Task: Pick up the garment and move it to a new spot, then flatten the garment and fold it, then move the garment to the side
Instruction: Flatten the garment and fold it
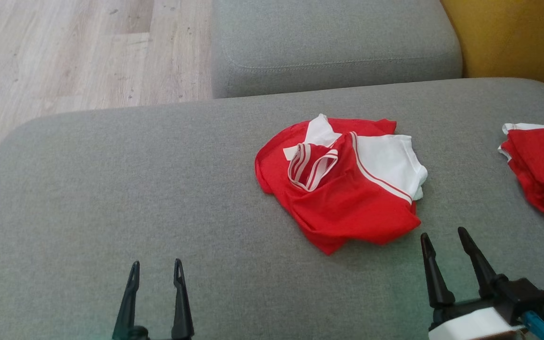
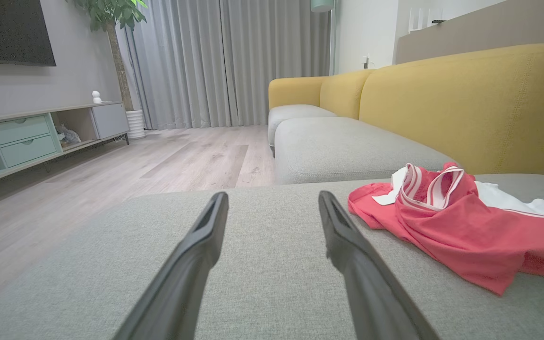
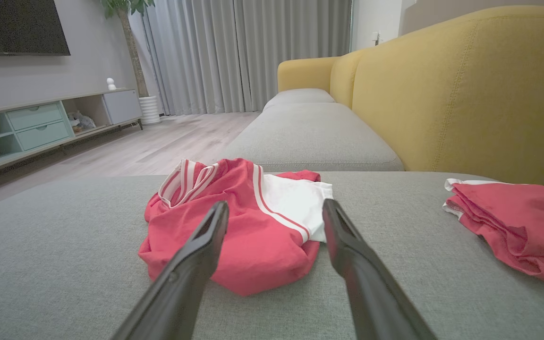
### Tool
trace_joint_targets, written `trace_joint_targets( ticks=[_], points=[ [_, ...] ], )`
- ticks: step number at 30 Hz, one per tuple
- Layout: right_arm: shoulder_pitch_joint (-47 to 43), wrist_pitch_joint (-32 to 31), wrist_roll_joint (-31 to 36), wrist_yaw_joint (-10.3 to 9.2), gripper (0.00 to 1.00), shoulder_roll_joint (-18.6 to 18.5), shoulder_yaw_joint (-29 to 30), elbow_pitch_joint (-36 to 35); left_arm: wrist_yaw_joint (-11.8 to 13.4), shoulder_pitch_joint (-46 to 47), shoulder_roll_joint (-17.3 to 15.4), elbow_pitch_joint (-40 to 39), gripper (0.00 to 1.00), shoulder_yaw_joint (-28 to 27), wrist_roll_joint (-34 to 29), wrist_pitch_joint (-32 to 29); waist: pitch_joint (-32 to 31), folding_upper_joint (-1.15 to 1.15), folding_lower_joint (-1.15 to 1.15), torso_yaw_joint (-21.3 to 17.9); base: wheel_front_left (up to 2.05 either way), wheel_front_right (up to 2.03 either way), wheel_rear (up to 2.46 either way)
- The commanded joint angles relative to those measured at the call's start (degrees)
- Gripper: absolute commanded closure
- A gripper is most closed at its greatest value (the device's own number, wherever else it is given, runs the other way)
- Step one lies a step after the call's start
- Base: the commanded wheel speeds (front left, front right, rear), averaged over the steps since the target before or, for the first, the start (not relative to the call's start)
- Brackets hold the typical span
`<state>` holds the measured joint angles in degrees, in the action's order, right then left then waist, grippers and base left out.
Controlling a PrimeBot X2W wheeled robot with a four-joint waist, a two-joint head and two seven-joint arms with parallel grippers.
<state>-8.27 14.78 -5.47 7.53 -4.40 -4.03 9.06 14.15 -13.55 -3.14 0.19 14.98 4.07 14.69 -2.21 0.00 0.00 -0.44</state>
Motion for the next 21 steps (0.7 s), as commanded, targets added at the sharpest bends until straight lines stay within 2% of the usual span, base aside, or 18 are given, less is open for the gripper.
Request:
trace_joint_targets(
  ticks=[1,16,21],
  points=[
    [1.2,0.2,0.5,-0.04,0.00,-0.6,-1.4,-1.8,0.4,1.9,0.3,-1.5,0.00,-1.7,-0.1,0.3,0.0,0.00,0.00,0.0,0.00,0.00,0.00],
    [1.5,0.2,0.4,-0.04,0.00,-0.9,-1.9,-1.5,0.3,2.6,0.3,-1.0,0.00,-0.6,-0.5,0.3,0.7,0.00,0.00,-0.1,0.00,0.00,0.00],
    [2.4,0.2,0.3,-0.04,0.00,-1.1,-2.6,-1.5,0.8,3.5,0.3,0.1,0.00,-0.1,-1.0,0.3,1.5,0.00,0.00,-1.5,0.00,0.00,0.00]
  ],
)
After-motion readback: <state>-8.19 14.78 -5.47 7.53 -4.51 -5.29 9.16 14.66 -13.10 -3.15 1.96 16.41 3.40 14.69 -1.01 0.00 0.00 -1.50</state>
